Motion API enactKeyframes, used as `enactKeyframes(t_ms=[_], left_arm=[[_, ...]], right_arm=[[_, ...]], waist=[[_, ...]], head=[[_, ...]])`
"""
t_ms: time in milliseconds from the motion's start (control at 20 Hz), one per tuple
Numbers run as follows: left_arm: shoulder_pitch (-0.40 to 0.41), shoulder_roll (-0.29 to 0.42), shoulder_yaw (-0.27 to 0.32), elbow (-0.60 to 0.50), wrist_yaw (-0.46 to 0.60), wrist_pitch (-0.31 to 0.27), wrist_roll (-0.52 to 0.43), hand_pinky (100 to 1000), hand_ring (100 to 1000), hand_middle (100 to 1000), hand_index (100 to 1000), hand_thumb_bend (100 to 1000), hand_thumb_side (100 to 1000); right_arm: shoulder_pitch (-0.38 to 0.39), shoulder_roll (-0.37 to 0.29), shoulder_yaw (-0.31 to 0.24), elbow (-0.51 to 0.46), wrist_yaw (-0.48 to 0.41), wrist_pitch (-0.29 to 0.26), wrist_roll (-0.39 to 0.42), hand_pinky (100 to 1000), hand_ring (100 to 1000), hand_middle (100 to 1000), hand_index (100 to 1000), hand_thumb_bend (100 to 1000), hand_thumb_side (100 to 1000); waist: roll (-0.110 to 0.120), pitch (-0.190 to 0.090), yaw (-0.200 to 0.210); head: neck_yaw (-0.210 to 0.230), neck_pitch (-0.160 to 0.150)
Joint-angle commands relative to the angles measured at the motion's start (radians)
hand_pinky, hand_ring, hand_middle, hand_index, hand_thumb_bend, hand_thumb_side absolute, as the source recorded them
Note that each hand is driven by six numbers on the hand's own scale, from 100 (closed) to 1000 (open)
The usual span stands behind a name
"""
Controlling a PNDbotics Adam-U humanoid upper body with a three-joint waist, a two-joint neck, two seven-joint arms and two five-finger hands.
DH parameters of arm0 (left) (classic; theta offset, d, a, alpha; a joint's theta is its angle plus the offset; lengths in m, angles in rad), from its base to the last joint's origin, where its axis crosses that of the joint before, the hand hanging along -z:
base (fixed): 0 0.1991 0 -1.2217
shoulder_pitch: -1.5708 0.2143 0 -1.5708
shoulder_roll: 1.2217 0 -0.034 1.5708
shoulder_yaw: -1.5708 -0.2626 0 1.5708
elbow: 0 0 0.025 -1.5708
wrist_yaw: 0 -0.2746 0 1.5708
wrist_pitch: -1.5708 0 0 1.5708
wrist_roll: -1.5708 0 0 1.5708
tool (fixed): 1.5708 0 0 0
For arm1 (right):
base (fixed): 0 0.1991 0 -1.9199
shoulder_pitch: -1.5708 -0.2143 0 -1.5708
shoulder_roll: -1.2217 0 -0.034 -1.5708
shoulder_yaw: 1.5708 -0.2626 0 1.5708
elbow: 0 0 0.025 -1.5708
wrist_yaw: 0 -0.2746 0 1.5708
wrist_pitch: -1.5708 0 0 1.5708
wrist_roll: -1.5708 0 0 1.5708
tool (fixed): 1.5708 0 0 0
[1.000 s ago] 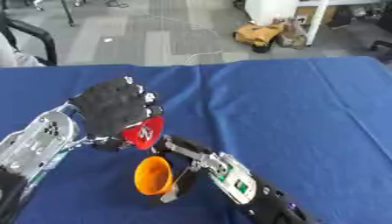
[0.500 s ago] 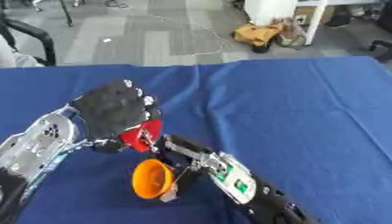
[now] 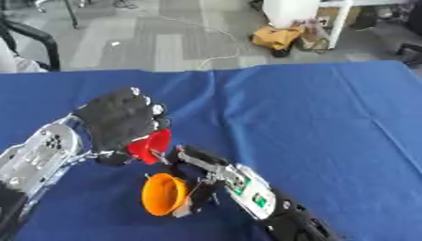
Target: Pour the contents of one cup into another cup.
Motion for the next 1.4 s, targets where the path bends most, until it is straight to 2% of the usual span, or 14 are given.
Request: enactKeyframes(t_ms=[50, 550, 1000, 1400], left_arm=[[-0.014, 0.021, 0.008, -0.012, -0.001, 0.000, -0.001, 100, 184, 258, 675, 300, 200], [-0.016, 0.021, 0.009, -0.017, 0.001, 0.000, -0.002, 100, 184, 258, 675, 299, 200], [-0.018, 0.024, 0.011, -0.025, -0.013, -0.005, 0.003, 100, 190, 260, 678, 303, 197], [-0.020, 0.031, 0.008, -0.048, -0.080, -0.037, 0.011, 100, 199, 262, 679, 314, 193]], right_arm=[[-0.018, -0.001, -0.012, 0.009, -0.028, 0.010, 0.006, 519, 313, 181, 439, 702, 110], [-0.019, 0.001, -0.039, 0.063, -0.093, 0.045, 0.025, 518, 315, 181, 438, 683, 100], [-0.019, 0.003, -0.064, 0.105, -0.092, 0.053, 0.015, 519, 317, 182, 439, 678, 100], [-0.016, 0.003, -0.097, 0.163, -0.107, 0.074, 0.001, 519, 319, 184, 439, 667, 100]], waist=[[0.001, -0.018, 0.001], [0.003, -0.018, 0.003], [0.005, -0.018, 0.000], [0.008, -0.017, -0.004]], head=[[-0.002, -0.014], [-0.005, -0.019], [-0.006, -0.021], [-0.007, -0.020]])
